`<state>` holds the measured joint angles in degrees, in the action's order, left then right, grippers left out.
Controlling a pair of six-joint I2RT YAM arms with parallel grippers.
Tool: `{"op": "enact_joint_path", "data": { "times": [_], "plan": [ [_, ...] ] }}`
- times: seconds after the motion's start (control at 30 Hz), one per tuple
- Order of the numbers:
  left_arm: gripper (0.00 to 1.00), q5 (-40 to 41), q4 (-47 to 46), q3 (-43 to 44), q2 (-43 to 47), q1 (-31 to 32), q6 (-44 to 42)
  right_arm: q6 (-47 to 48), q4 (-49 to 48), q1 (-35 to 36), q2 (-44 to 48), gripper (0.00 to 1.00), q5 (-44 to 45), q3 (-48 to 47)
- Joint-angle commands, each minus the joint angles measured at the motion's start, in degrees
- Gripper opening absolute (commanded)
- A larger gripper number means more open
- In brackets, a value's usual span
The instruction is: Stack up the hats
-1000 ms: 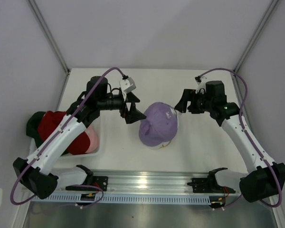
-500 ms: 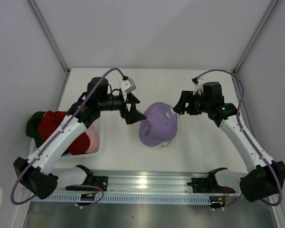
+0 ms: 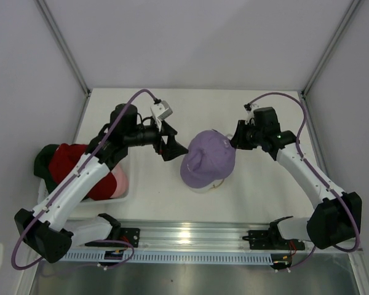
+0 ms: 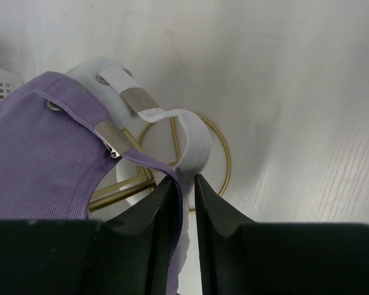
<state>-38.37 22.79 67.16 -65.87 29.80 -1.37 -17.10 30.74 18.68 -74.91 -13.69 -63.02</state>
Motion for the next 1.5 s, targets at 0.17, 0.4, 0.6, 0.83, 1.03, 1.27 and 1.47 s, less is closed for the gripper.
{"op": "enact_joint_path", "data": {
  "times": [0.17, 0.4, 0.6, 0.83, 1.03, 1.27, 1.47],
  "plan": [
    [0.99, 15.5, -6.0, -8.6, 5.7, -0.4, 21.3, -5.4, -2.9, 0.7, -6.8, 0.2, 4.0, 5.6],
    [0.99, 29.8, -6.0, -17.4, 12.9, 2.3, 31.1, -8.1, -4.4, 2.1, -10.4, 0.18, 4.9, 8.7],
    [0.9, 36.5, -4.7, -21.3, 15.2, 2.4, 40.6, -9.3, -3.3, 3.0, -8.9, 0.26, 5.8, 7.5],
    [0.9, 37.7, -9.9, -29.7, 13.9, 2.4, 50.0, -9.5, -2.0, 3.2, -7.4, 0.34, 6.3, 6.1],
    [0.78, 33.7, -20.4, -33.3, 11.8, 2.5, 54.3, -8.7, -1.5, 3.3, -8.8, 0.33, 6.0, 6.3],
    [0.55, 30.7, -27.8, -33.4, 10.1, 2.6, 54.7, -8.9, -1.7, 3.4, -8.3, 0.33, 6.0, 6.2],
    [0.44, 28.5, -30.5, -33.2, 7.0, 2.9, 55.8, -9.5, -2.4, 3.3, -8.2, 0.32, 5.8, 6.8]
  ]
}}
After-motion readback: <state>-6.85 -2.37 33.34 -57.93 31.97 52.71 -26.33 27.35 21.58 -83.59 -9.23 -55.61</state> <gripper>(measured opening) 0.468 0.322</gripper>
